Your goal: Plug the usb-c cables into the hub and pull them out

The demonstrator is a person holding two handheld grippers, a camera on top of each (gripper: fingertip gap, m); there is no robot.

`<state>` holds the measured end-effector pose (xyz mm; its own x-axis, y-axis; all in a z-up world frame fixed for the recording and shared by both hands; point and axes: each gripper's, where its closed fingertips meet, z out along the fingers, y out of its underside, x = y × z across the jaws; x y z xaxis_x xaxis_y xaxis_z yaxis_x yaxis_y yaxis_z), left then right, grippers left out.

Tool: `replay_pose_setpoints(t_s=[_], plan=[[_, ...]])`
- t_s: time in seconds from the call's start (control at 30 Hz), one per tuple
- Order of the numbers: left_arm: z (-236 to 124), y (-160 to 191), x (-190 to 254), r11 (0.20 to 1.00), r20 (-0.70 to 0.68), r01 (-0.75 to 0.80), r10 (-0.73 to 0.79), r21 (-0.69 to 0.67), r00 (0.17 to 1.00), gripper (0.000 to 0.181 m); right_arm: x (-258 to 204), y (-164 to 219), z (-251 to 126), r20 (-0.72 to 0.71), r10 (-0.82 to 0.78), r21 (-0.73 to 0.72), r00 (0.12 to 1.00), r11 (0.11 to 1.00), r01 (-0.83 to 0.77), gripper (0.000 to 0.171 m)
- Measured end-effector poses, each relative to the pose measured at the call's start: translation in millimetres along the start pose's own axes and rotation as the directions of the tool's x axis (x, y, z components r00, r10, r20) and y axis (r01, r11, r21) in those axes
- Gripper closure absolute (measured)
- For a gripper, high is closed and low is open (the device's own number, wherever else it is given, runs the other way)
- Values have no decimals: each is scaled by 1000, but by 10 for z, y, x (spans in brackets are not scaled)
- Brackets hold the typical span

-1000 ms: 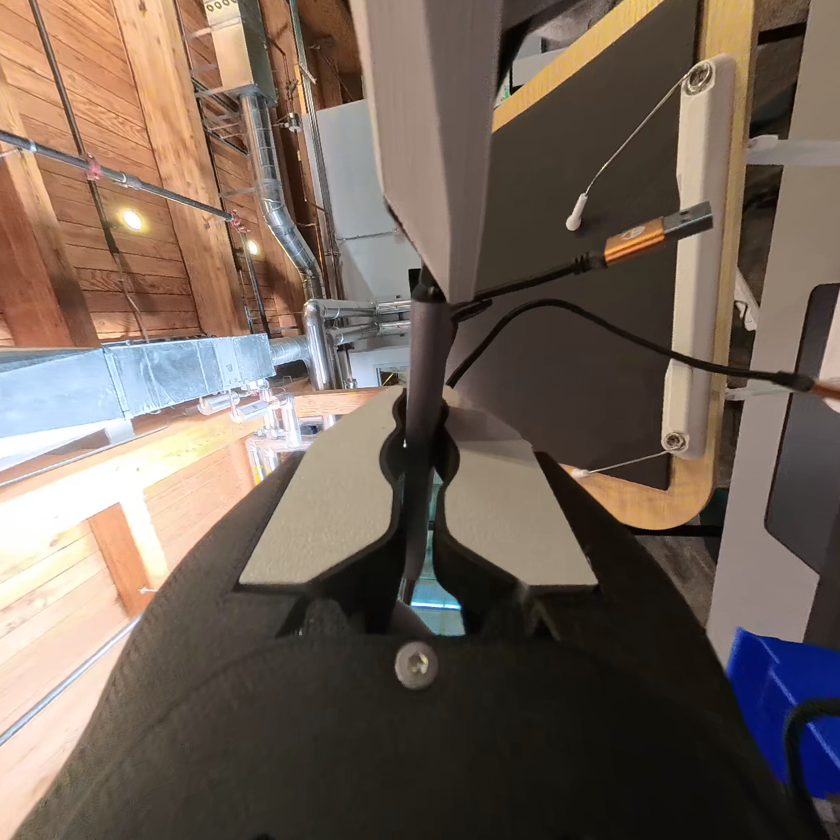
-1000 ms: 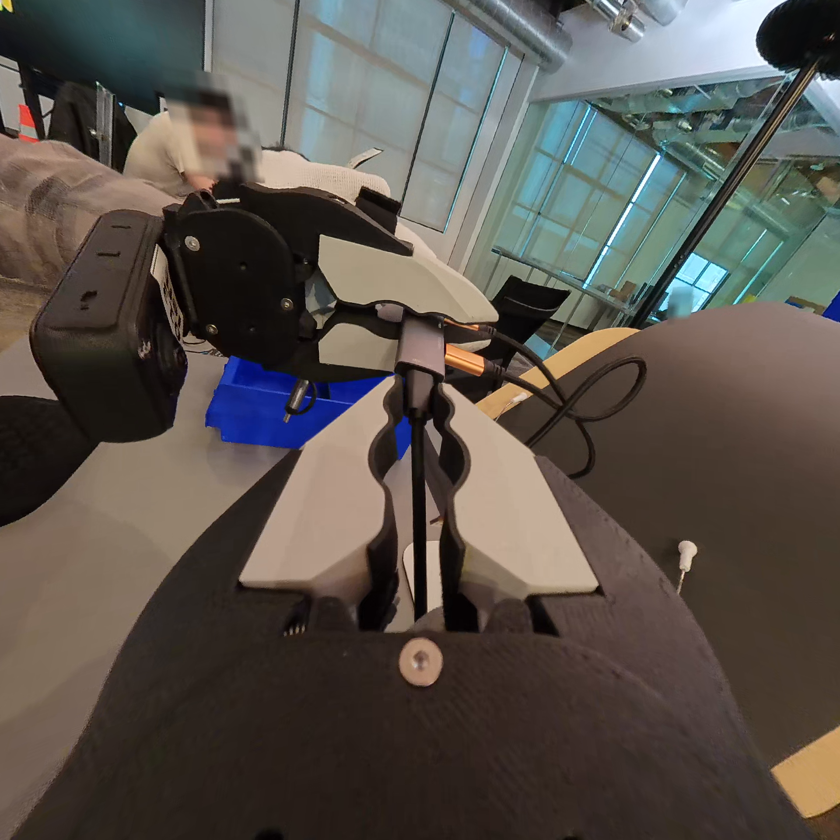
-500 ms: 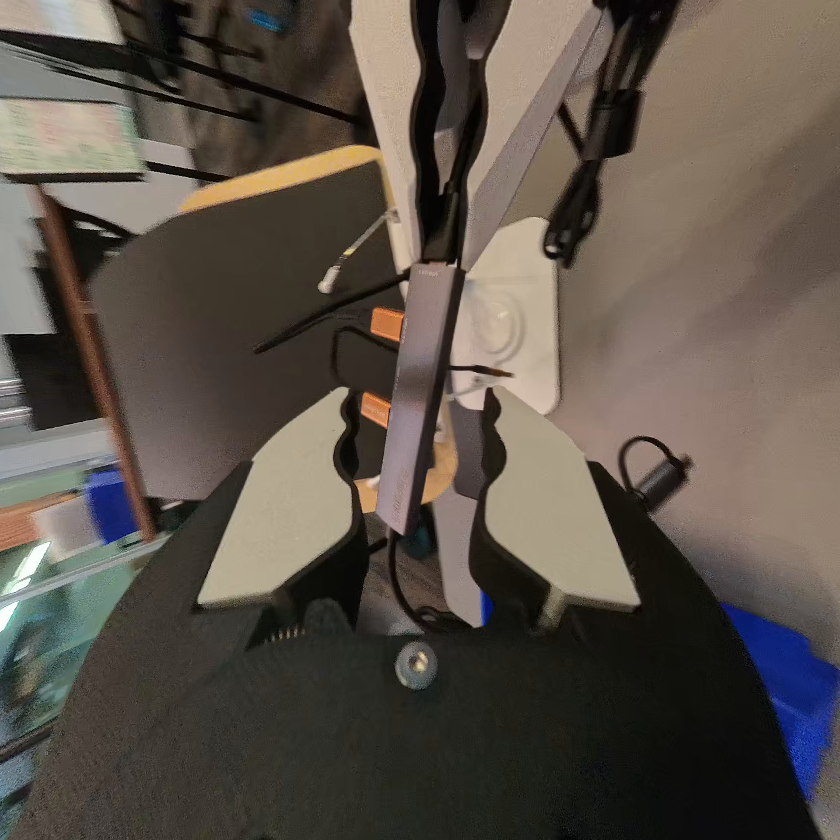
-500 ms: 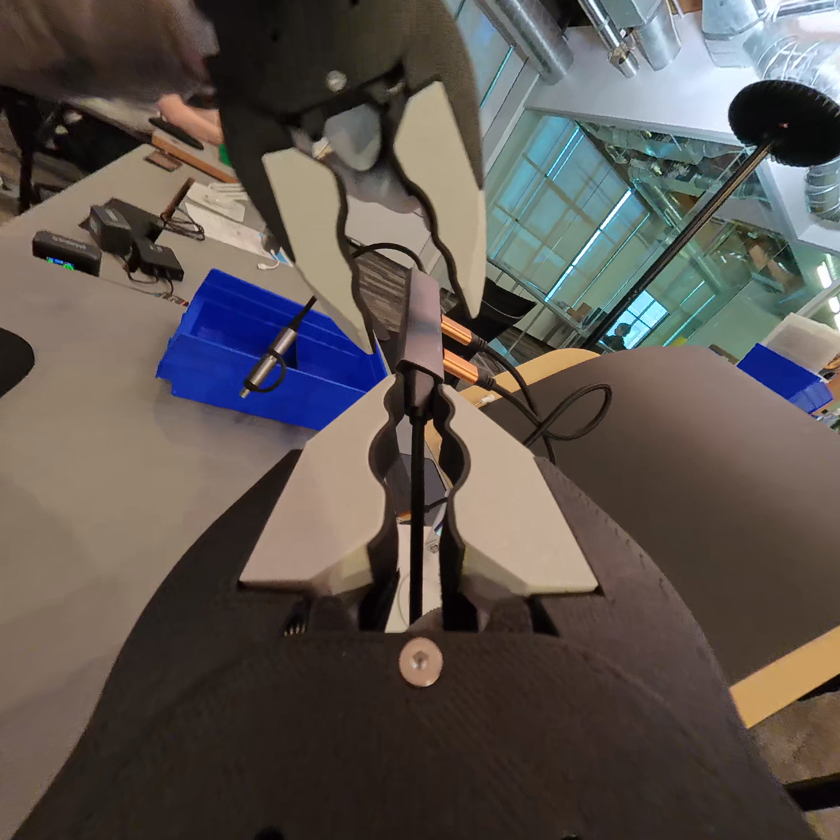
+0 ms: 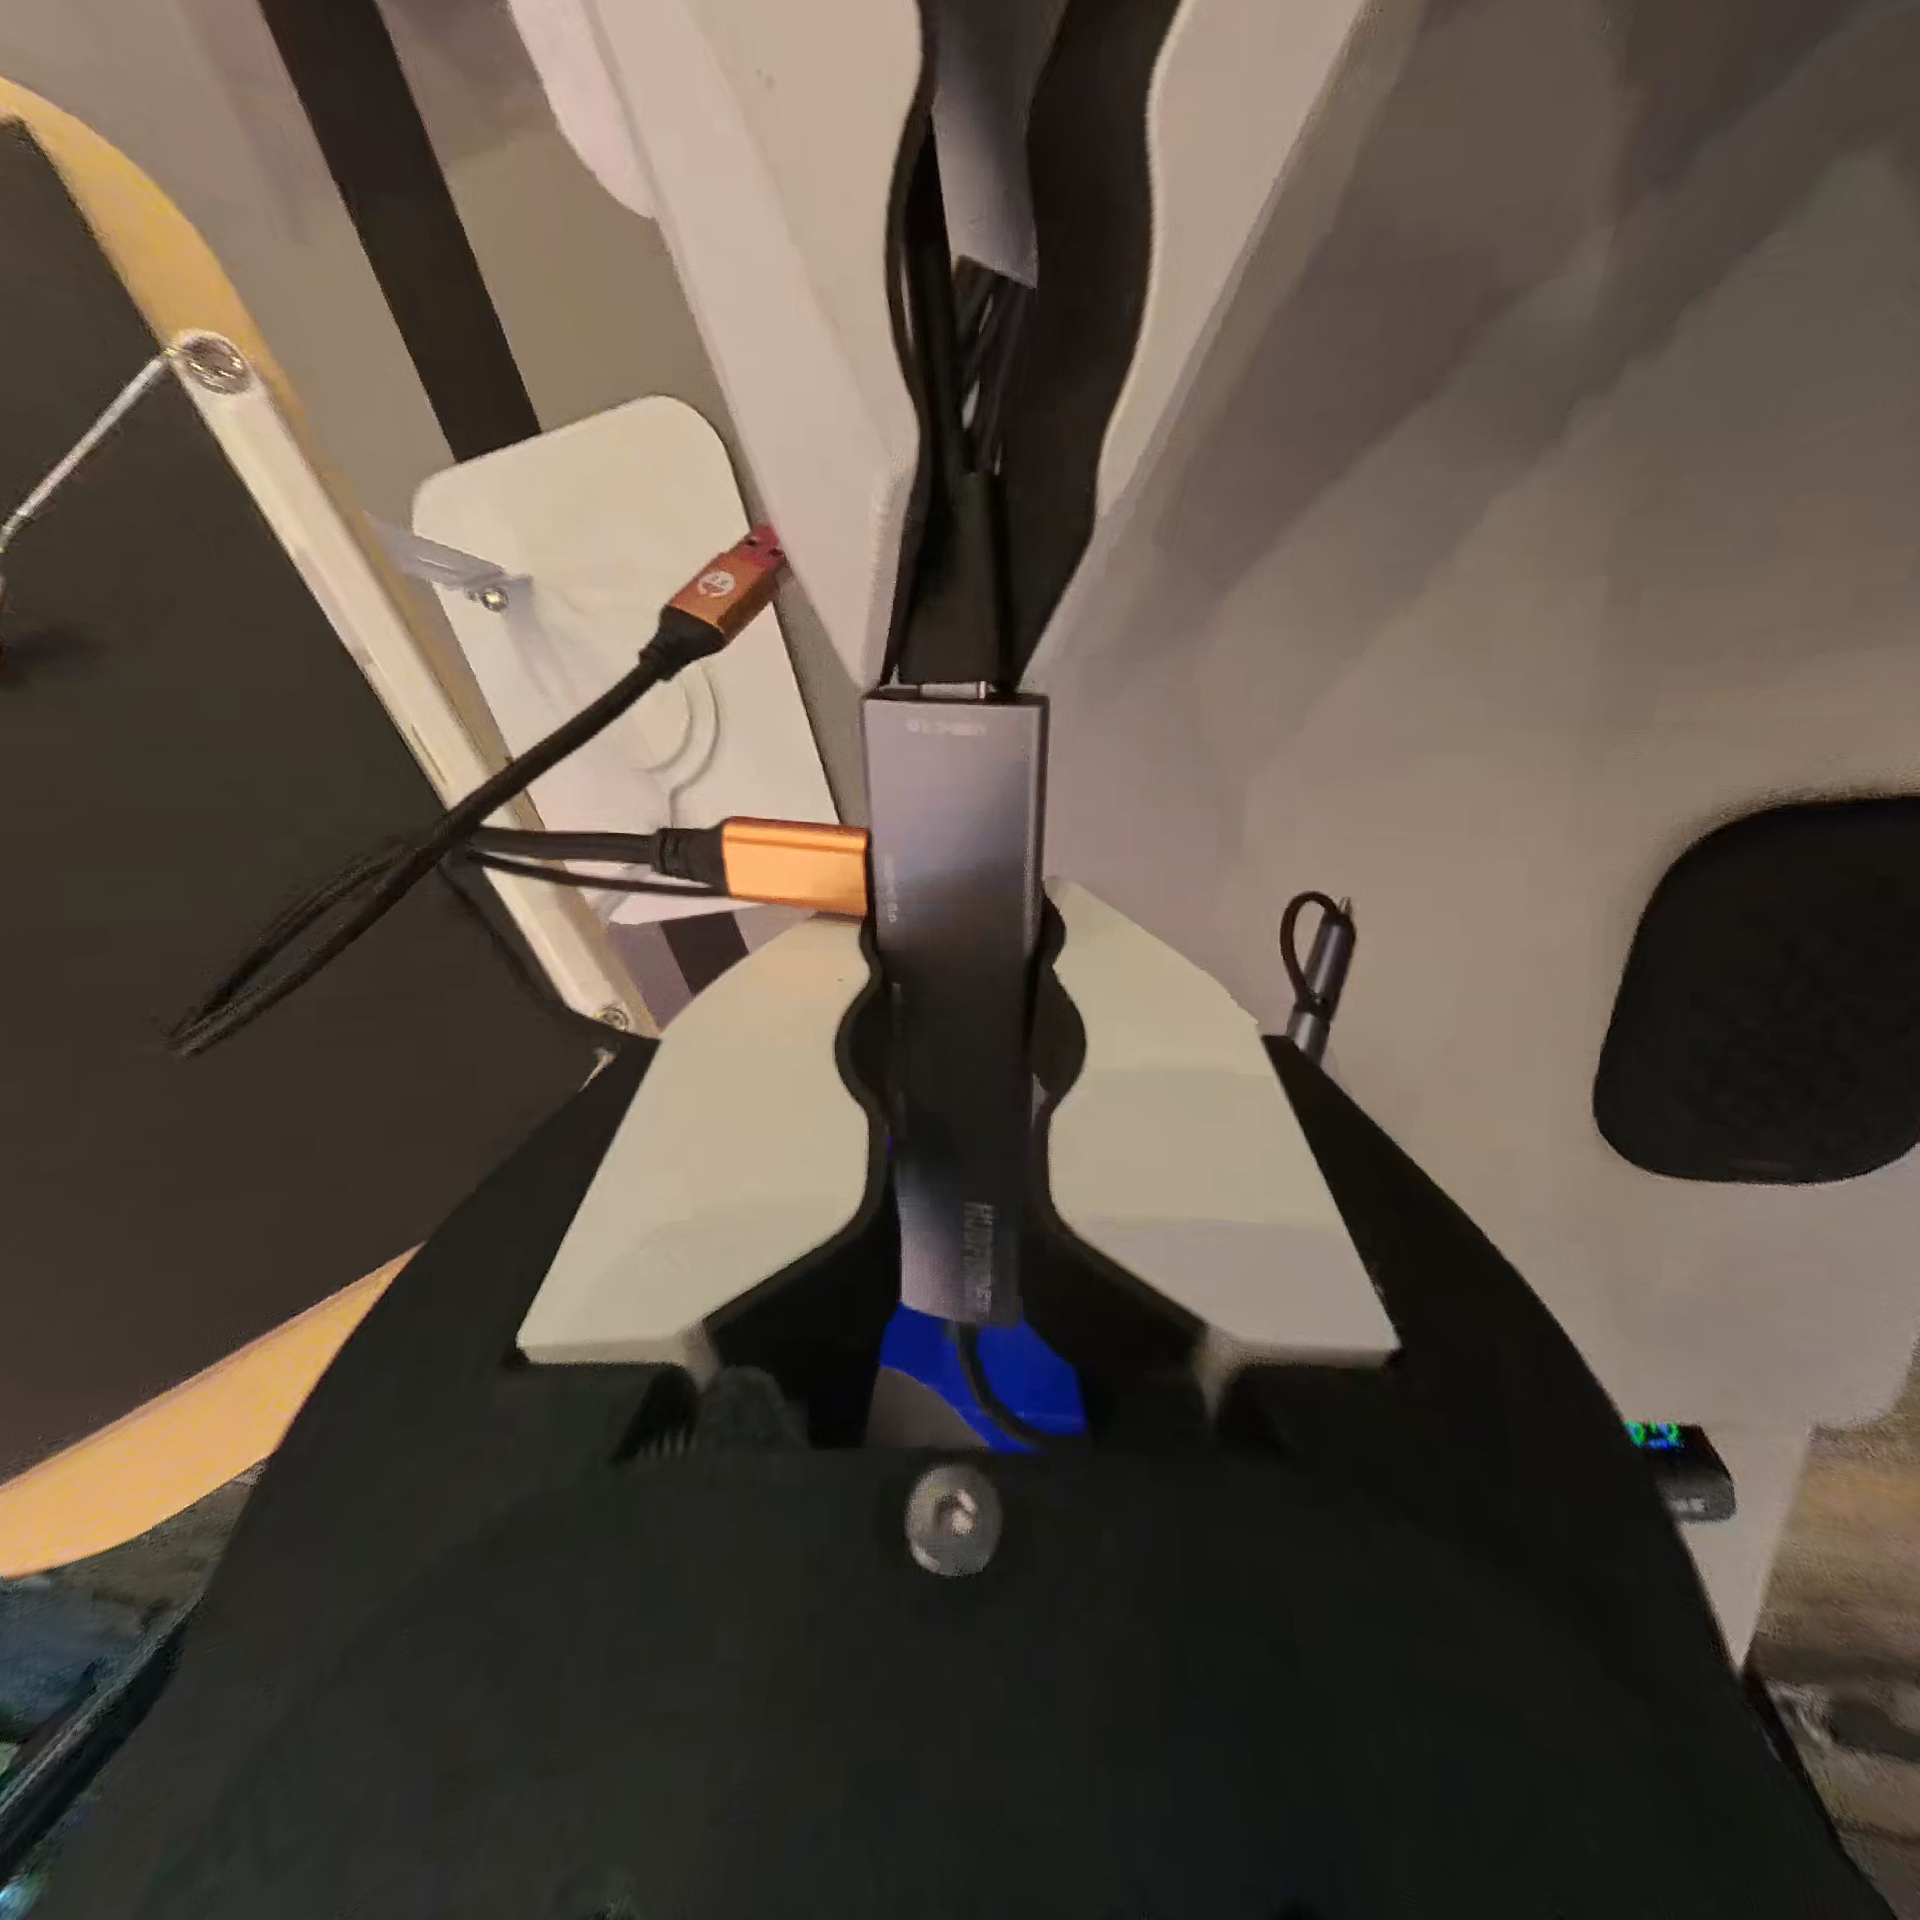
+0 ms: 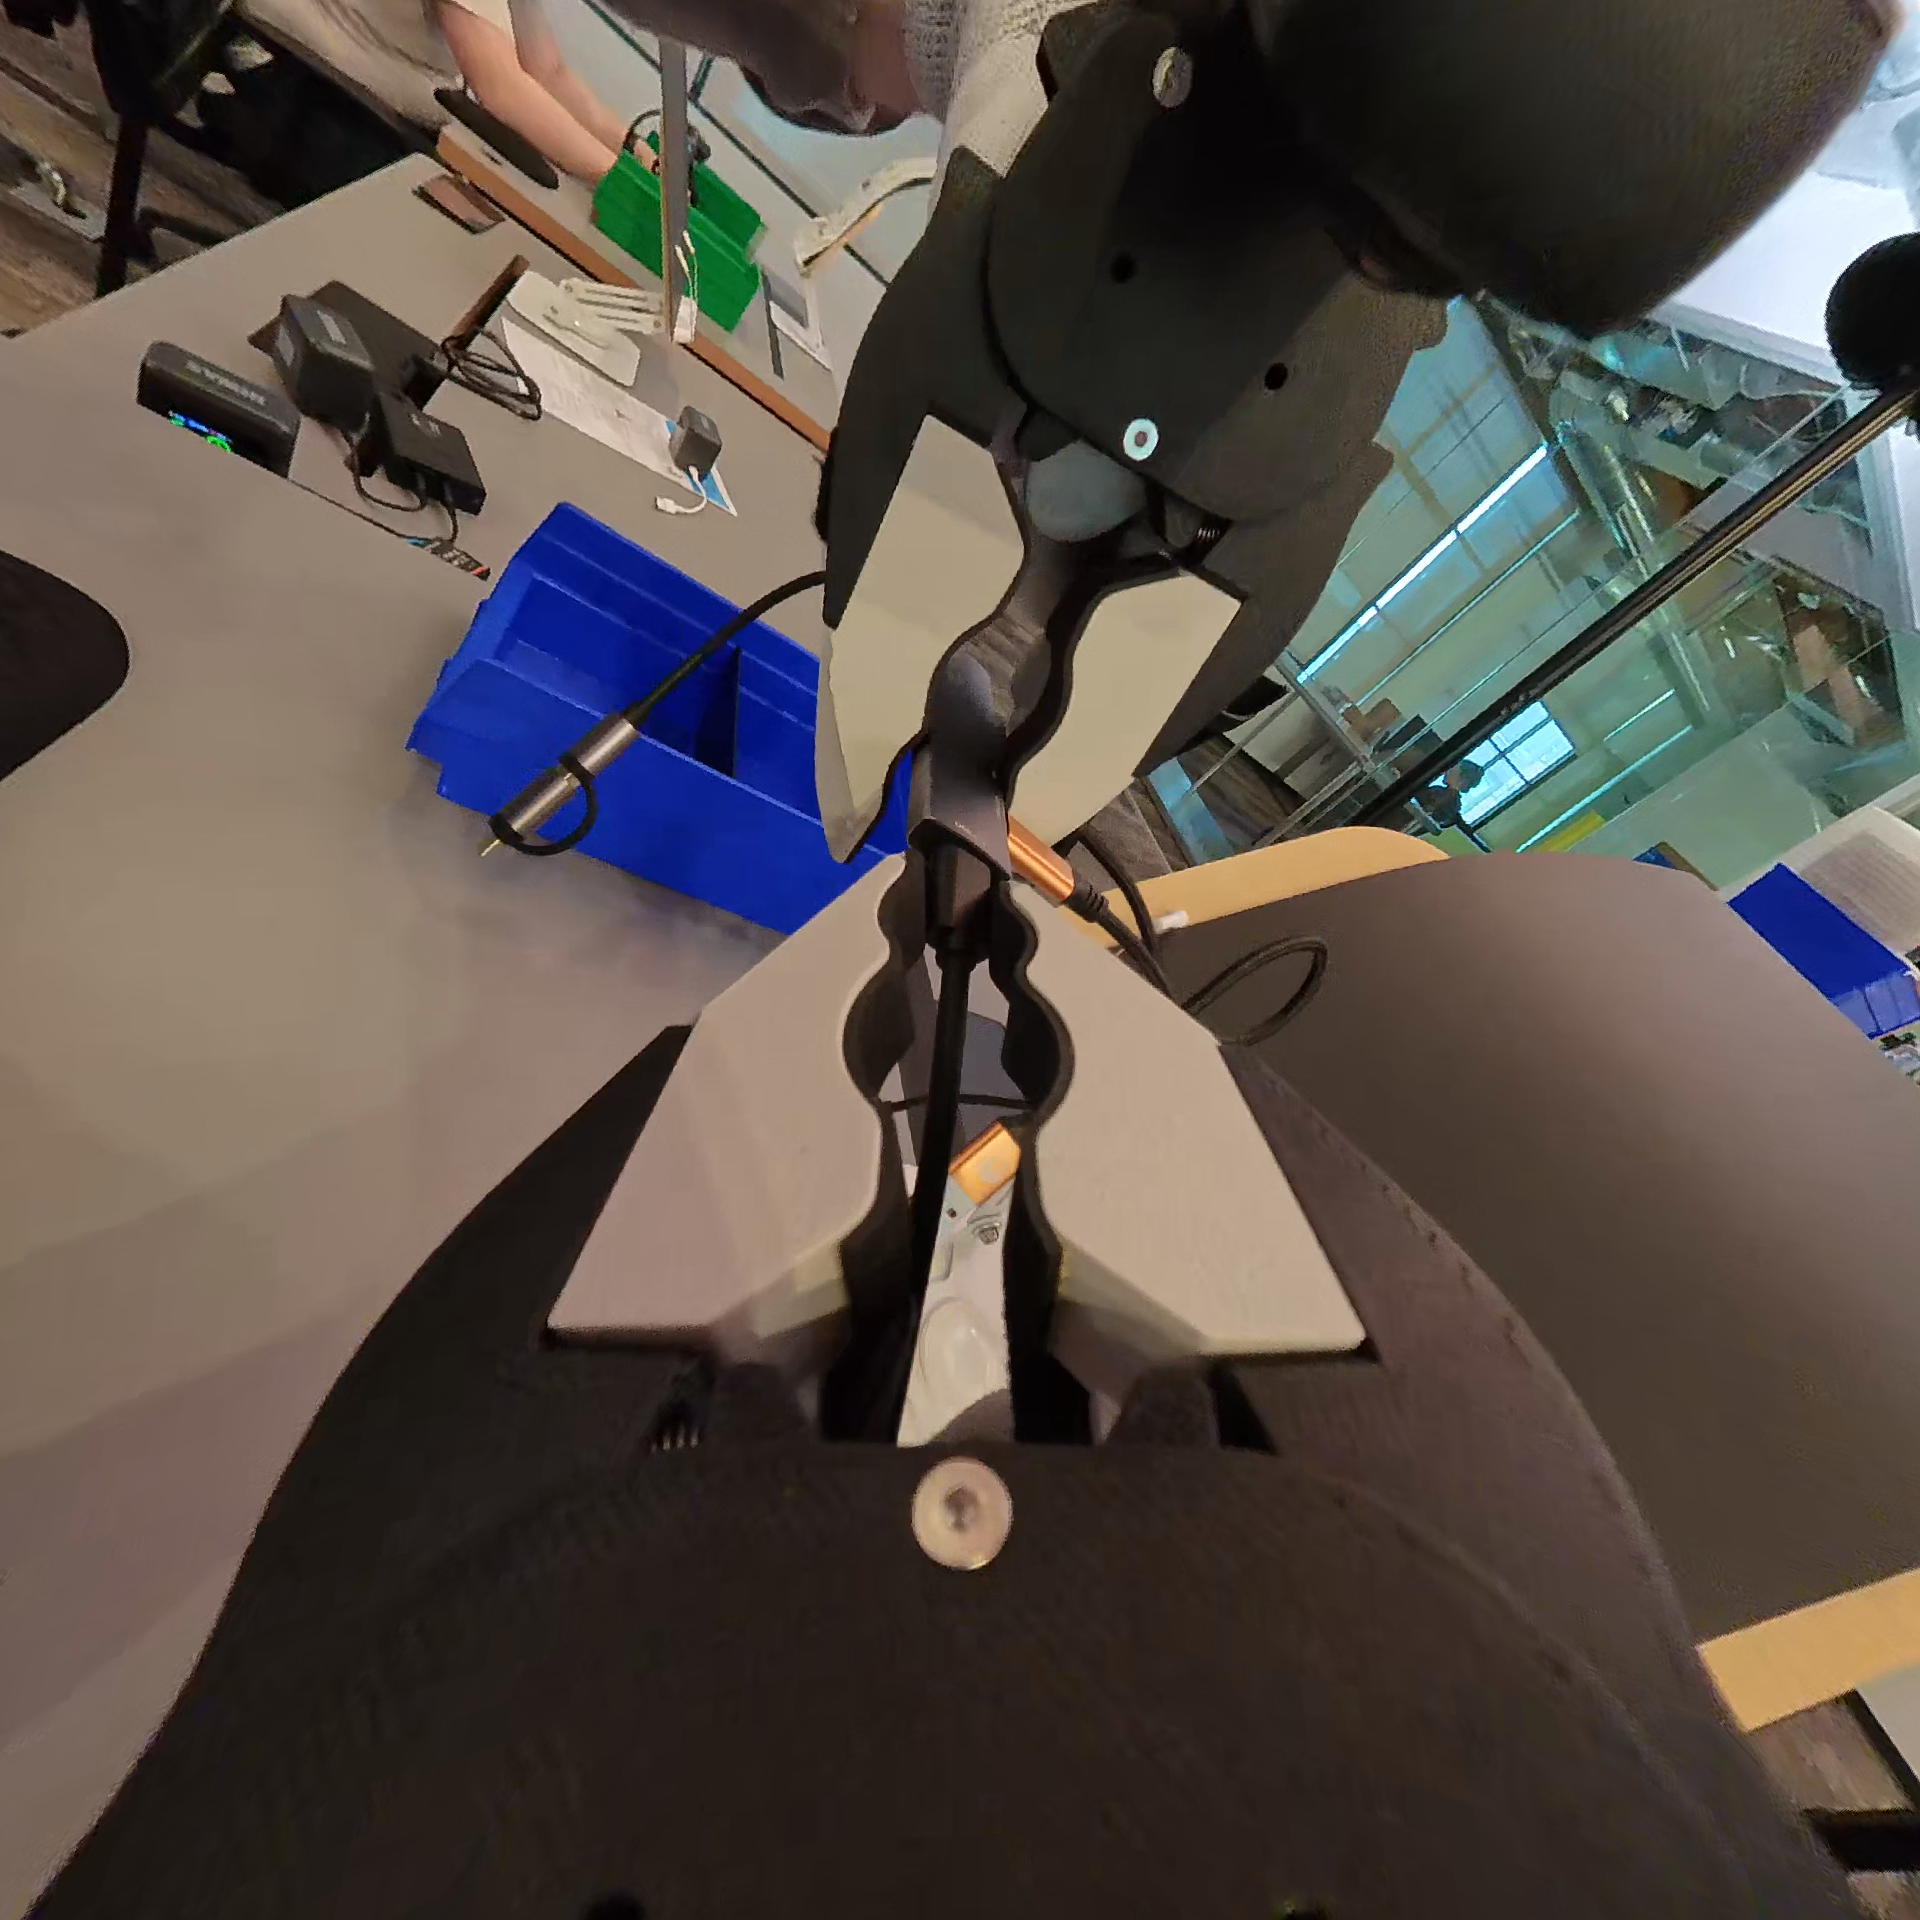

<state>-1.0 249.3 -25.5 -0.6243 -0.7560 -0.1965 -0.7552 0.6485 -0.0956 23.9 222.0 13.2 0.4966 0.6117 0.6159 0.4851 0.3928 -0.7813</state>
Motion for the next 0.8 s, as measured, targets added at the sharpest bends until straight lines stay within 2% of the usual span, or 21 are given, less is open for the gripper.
replay_pose_setpoints(t_s=[0.1,0.2,0.33,0.4,0.5,0.67,0.73,0.8], plan=[[55,35,-40,999,6,-7,7,-45,1000,159,8,61,14,5,23,-21,1000,1000,-23,162],[64,29,-150,999,76,2,1,-44,997,158,57,114,8,-5,86,-24,996,996,-86,161],[50,104,-261,996,181,22,-6,-86,983,158,140,100,-110,4,193,5,981,981,-193,138],[47,127,-318,996,232,44,-24,-81,973,158,211,63,-181,-13,209,60,978,976,-208,135],[28,112,-351,997,259,83,-81,4,962,158,270,147,-217,-14,250,100,968,964,-248,135],[-40,91,-341,972,253,151,-195,182,948,159,442,79,-493,50,377,323,925,870,-372,144],[-86,96,-323,952,235,181,-239,246,942,159,371,-44,-752,142,362,362,921,848,-388,154],[-143,114,-328,936,231,199,-271,291,934,159,147,-173,-978,259,308,333,916,861,-384,152]])
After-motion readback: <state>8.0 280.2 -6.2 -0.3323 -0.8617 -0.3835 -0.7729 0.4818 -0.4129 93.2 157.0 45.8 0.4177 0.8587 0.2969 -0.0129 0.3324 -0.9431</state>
